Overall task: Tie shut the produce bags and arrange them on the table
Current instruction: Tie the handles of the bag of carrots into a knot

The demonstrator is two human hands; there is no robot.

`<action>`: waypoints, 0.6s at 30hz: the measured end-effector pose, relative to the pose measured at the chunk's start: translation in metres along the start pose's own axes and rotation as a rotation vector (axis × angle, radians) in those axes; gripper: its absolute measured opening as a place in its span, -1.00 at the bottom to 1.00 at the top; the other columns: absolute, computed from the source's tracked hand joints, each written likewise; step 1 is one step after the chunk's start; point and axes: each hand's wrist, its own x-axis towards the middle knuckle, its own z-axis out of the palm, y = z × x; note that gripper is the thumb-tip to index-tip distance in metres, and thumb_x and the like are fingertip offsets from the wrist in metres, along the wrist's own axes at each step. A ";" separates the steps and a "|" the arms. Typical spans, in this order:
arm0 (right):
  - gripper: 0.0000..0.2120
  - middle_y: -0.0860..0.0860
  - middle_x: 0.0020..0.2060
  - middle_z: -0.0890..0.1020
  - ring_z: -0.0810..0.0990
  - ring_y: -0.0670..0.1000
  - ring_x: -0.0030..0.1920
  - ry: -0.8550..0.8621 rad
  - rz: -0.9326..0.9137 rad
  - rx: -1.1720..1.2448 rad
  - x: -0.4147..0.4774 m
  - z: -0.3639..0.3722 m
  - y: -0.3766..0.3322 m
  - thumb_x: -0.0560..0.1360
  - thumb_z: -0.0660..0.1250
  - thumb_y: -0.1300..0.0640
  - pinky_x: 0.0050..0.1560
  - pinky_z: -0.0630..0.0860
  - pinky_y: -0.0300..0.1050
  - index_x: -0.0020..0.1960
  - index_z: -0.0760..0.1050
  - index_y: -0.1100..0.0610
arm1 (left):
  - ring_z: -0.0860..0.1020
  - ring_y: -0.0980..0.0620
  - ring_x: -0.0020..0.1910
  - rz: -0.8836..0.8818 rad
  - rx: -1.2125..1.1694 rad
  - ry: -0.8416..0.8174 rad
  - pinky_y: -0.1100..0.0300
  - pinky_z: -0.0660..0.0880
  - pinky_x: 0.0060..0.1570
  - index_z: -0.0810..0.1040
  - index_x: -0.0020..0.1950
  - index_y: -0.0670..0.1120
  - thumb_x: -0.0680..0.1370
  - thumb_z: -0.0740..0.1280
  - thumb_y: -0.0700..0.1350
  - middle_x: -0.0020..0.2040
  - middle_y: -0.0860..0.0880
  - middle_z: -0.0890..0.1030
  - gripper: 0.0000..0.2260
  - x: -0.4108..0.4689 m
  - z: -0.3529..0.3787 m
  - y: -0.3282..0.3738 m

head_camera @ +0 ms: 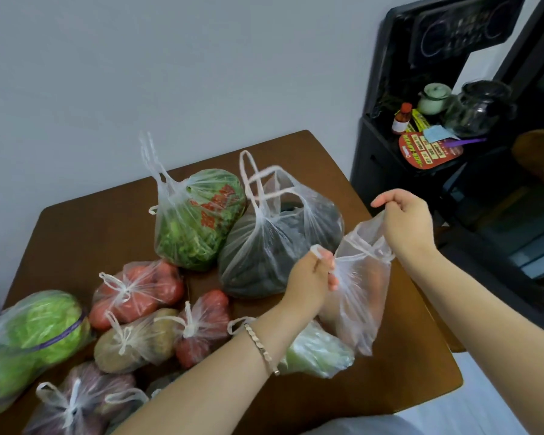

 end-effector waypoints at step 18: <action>-0.50 -0.06 -0.79 0.35 0.35 -0.11 -0.61 -0.844 -0.177 -1.168 -0.023 -0.028 -0.036 0.26 0.39 -0.31 -0.54 0.31 -0.29 -0.50 0.36 0.10 | 0.40 0.08 -0.44 0.043 -0.236 0.056 0.15 0.40 -0.12 0.36 -0.51 -0.09 0.59 0.10 -0.22 -0.59 0.06 0.44 -0.56 0.026 -0.034 0.014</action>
